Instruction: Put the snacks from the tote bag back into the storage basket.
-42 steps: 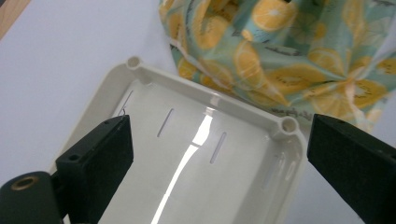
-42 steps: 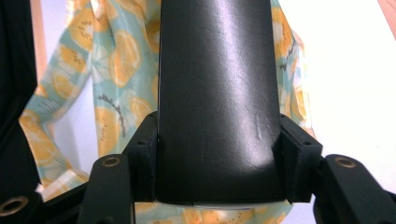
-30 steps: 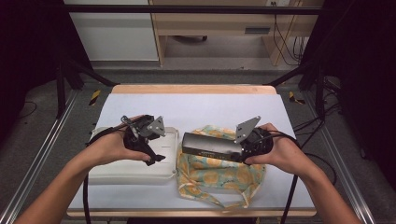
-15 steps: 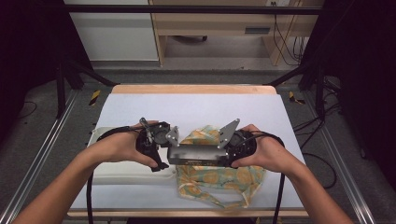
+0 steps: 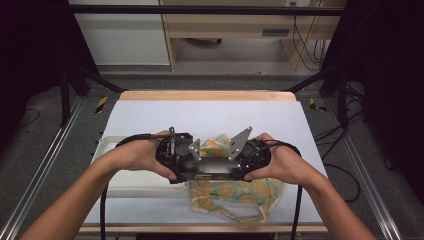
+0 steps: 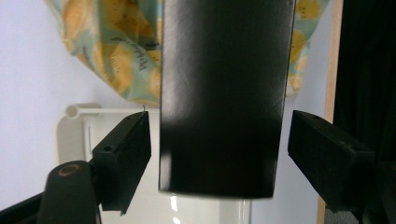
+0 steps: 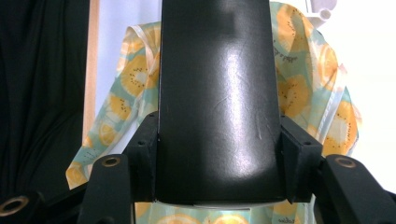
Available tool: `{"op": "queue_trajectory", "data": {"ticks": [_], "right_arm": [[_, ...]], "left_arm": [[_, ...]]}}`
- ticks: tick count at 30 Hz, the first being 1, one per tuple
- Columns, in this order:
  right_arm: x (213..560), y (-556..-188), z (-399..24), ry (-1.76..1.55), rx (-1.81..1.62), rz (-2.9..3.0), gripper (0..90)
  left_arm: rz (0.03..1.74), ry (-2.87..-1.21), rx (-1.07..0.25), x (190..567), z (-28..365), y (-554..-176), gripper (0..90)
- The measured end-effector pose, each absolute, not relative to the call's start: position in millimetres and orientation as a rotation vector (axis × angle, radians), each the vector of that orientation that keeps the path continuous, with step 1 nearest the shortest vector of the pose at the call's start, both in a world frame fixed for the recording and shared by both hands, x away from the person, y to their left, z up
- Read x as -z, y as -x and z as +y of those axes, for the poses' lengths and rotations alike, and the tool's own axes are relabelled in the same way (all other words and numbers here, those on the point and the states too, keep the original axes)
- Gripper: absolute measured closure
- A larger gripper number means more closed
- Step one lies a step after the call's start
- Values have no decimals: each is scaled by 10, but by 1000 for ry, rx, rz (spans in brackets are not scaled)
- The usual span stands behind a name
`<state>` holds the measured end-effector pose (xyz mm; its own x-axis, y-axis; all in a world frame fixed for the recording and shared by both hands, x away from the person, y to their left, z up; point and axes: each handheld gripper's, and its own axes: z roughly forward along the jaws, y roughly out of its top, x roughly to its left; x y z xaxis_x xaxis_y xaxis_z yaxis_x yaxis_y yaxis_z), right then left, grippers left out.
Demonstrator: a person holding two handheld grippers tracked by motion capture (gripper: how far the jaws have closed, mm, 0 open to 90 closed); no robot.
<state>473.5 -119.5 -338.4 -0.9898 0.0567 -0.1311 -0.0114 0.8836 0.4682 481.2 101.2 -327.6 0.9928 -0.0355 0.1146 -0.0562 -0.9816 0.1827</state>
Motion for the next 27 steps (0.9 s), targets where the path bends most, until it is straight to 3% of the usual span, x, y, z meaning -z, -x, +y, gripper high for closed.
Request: {"op": "queue_trajectory", "data": {"ticks": [10,14,27], "right_arm": [[3398,-4734,-1186,-21,-716,2923,436],[3394,-4717,-1161,-11,-708,2920,435],[3403,-4714,-1106,-7,-716,2919,435]], "left_arm": [[-111,-2986,-143,3352,955,-4821,325],[-126,-2999,-145,3355,961,-4801,414],[-87,-3001,-143,3389,1007,-4807,425]]}}
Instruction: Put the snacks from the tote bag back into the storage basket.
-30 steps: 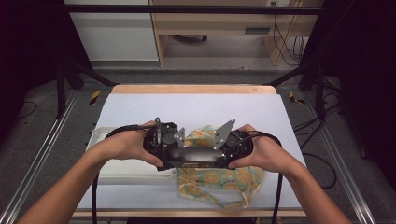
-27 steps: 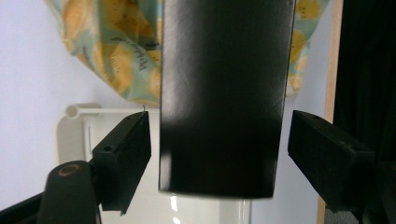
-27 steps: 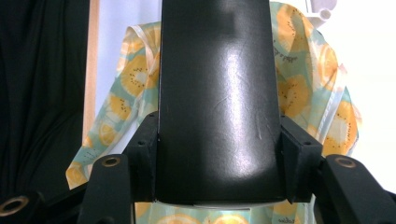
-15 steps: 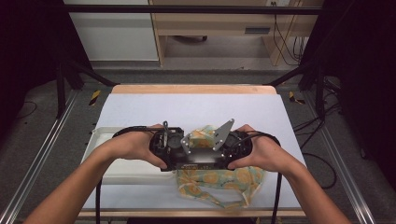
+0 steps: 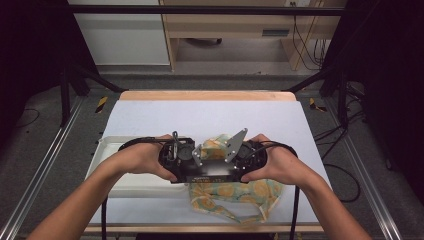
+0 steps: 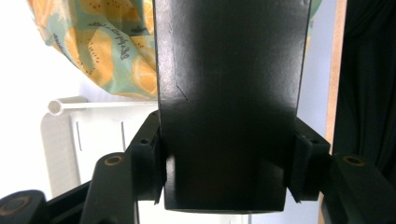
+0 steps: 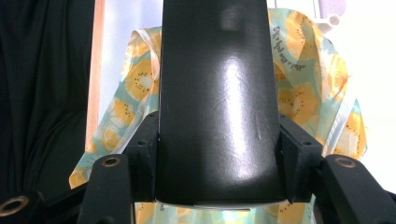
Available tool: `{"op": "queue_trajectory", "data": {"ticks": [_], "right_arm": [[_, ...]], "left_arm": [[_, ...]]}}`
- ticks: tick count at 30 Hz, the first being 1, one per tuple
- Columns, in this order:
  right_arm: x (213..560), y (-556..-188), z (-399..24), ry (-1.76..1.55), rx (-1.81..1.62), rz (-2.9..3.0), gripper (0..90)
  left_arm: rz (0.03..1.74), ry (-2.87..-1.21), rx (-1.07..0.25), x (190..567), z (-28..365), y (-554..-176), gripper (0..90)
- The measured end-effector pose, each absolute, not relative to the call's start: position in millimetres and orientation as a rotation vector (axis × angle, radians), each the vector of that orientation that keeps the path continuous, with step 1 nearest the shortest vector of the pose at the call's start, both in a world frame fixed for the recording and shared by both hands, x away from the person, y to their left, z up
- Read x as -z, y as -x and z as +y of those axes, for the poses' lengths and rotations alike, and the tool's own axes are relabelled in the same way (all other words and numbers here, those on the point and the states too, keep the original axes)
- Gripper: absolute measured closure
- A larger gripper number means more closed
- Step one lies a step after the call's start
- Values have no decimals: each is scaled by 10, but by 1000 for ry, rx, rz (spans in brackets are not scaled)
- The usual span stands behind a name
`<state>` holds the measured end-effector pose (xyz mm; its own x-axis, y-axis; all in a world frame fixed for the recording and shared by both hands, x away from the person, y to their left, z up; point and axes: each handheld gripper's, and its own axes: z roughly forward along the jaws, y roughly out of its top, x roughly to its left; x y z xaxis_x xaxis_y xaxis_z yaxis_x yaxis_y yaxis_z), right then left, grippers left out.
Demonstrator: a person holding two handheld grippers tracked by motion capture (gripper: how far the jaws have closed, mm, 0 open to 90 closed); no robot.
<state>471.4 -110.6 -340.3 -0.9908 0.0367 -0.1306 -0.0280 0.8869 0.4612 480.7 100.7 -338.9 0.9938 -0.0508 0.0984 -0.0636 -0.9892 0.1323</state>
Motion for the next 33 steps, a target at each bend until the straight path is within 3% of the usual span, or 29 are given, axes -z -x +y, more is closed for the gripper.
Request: {"op": "queue_trajectory", "data": {"ticks": [11,12,13,15,22,33], "right_arm": [[3438,-4703,-1082,-9,-720,2906,419],[3438,-4699,-1079,-29,-724,2890,360],[3438,-4699,-1079,-29,-724,2890,360],[3428,-4697,-1112,-104,-743,2880,225],[3450,-4663,-1437,-391,-883,2767,103],[3608,-4512,-1948,-729,-999,2537,93]], "left_arm": [[-68,-3000,-162,3389,1040,-4798,439],[-60,-2995,-165,3386,1060,-4810,439],[-60,-2995,-165,3386,1060,-4810,439],[-48,-3000,-166,3401,1120,-4837,439],[25,-2975,-177,3376,1335,-4922,438],[91,-2955,-224,3290,1583,-5005,438]]}}
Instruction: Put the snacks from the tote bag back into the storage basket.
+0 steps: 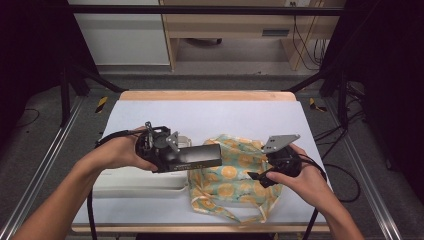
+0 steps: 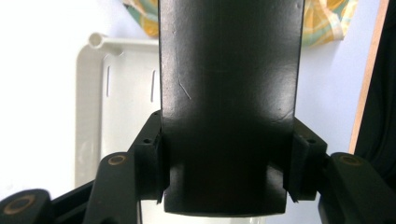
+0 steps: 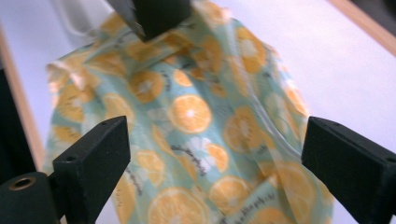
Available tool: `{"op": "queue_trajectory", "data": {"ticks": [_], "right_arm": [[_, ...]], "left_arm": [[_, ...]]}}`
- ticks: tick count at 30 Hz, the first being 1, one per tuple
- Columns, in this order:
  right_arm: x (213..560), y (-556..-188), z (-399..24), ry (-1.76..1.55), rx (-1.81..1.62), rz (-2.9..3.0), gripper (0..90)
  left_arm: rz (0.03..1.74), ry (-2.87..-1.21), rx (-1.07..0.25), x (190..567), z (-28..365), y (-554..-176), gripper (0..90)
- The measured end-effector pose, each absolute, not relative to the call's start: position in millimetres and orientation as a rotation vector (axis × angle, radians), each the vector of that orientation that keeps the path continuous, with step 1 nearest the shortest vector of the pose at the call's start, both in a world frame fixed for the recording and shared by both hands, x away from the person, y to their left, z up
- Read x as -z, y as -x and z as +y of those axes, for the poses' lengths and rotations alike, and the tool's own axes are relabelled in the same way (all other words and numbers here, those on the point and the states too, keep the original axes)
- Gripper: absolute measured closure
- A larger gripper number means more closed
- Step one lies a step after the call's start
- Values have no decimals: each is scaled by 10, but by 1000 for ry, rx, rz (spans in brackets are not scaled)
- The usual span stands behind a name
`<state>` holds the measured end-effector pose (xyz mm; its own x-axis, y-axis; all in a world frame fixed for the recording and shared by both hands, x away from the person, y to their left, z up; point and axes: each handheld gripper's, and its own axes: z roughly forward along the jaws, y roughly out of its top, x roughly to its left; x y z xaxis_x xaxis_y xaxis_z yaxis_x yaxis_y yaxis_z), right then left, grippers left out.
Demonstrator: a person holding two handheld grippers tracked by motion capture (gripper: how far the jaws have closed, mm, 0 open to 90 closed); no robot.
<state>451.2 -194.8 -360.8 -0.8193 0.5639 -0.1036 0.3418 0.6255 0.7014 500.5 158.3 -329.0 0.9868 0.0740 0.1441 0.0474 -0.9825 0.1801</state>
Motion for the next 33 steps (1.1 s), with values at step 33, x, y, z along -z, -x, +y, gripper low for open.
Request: {"op": "queue_trajectory", "data": {"ticks": [33], "right_arm": [[4317,-3936,-2835,-1325,-990,1915,123]], "left_arm": [[114,-2963,-332,3103,2292,-4859,437]]}}
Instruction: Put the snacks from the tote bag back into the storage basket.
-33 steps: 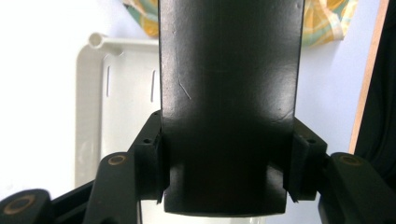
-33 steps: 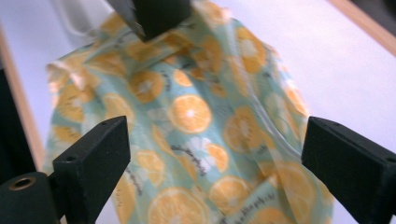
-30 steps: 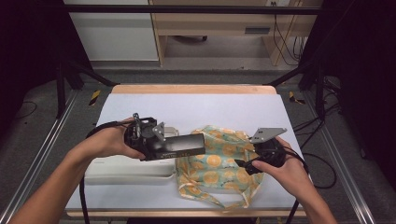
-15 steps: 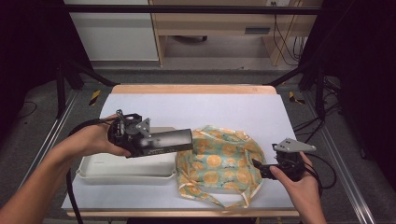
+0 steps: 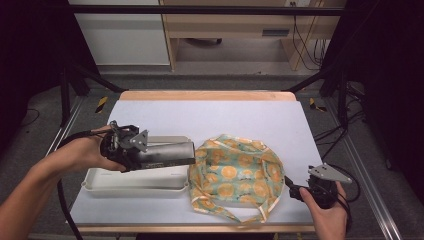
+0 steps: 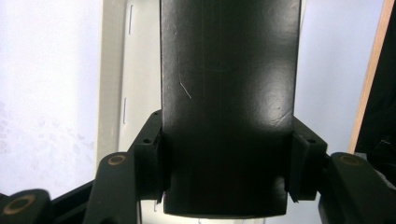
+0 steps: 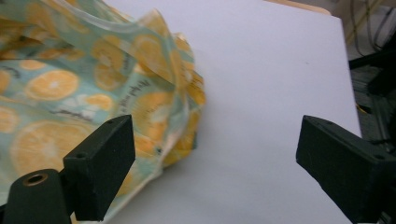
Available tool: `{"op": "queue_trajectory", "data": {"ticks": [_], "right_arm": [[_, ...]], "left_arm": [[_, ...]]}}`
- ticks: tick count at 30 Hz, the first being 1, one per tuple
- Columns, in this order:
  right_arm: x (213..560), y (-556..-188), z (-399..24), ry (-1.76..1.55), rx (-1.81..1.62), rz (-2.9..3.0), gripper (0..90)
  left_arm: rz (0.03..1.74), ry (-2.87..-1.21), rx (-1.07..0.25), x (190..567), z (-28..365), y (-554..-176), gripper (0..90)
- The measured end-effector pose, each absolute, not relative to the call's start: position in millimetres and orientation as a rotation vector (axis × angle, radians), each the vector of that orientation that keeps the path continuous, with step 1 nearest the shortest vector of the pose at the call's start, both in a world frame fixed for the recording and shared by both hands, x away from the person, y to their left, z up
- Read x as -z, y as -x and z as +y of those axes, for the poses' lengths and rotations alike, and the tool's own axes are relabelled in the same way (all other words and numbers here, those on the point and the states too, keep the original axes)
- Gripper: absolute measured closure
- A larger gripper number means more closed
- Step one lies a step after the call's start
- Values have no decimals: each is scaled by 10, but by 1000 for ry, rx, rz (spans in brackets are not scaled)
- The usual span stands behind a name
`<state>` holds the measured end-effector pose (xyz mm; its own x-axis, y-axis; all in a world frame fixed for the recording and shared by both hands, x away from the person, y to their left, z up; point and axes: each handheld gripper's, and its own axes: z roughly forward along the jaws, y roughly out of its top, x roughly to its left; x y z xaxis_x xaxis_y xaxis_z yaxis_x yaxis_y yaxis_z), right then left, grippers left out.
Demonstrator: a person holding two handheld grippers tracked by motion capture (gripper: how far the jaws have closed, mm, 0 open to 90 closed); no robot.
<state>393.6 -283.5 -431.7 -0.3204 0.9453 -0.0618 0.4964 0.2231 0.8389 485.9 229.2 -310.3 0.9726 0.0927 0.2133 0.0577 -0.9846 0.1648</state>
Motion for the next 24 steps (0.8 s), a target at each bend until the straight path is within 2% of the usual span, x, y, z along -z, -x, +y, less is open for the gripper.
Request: {"op": "queue_trajectory", "data": {"ticks": [10,24], "right_arm": [[4603,-3877,-2873,-1372,-968,1905,124],[4651,-3867,-2927,-1383,-958,1886,121]], "left_arm": [[127,-2957,-358,3148,2387,-4894,437],[124,-2964,-329,3338,2493,-4986,437]]}}
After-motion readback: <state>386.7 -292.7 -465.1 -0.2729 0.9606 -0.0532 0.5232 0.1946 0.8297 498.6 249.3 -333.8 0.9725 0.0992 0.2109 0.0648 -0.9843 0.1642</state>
